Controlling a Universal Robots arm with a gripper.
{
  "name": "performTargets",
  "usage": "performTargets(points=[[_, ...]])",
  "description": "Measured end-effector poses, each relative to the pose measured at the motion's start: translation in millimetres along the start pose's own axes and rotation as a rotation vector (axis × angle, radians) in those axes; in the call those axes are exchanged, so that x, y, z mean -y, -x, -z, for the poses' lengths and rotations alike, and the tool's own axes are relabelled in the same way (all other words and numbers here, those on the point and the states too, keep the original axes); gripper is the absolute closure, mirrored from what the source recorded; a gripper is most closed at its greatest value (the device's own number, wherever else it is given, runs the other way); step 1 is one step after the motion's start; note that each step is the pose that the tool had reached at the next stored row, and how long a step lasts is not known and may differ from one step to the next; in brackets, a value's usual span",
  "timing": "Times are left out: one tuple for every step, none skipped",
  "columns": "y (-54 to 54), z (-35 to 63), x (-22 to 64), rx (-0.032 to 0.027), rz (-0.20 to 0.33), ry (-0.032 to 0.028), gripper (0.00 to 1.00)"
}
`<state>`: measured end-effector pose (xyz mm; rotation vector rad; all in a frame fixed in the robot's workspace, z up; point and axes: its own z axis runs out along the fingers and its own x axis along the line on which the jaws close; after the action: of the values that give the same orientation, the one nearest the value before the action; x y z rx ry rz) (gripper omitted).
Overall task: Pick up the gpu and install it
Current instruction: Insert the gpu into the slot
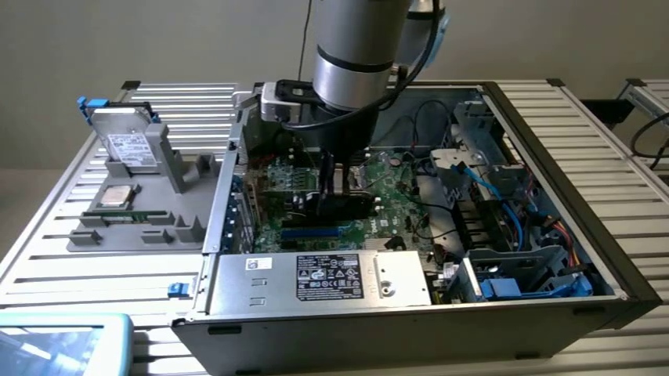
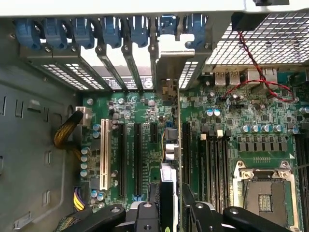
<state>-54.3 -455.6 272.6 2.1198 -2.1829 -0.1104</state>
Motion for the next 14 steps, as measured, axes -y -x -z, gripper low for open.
performTargets(points=[[0.0,-1.9,-0.2,0.0001,0.0,0.0,0.71],[-0.1,-3.5,-0.4,0.0002,0.0,-0.0001,0.71],[-0.1,-4.7,-0.9,0.0002,0.0,-0.0001,0.71],[-0.3,-5.5,-1.8,0.0001,0.0,-0.0001,0.71],[-0.5,-6.2,-3.2,0.0001,0.0,0.0,0.71],[-0.8,-6.8,-4.6,0.0001,0.0,0.0,0.71],[-1.4,-7.3,-5.7,0.0002,0.0,0.0,0.71],[-2.1,-7.9,-6.1,0.0001,0.0,0.0,0.71],[-2.5,-8.7,-6.1,0.0002,0.0,-0.0001,0.71],[-2.9,-9.8,-6.1,0.0002,0.0,-0.0001,0.71],[-3.0,-10.8,-6.3,0.0002,0.0,0.0,0.71],[-3.0,-11.6,-6.7,0.0001,0.0,0.0,0.71],[-3.0,-12.2,-7.1,0.0001,0.0,0.0,0.71],[-3.0,-12.8,-7.6,0.0,0.0,0.0,0.71]])
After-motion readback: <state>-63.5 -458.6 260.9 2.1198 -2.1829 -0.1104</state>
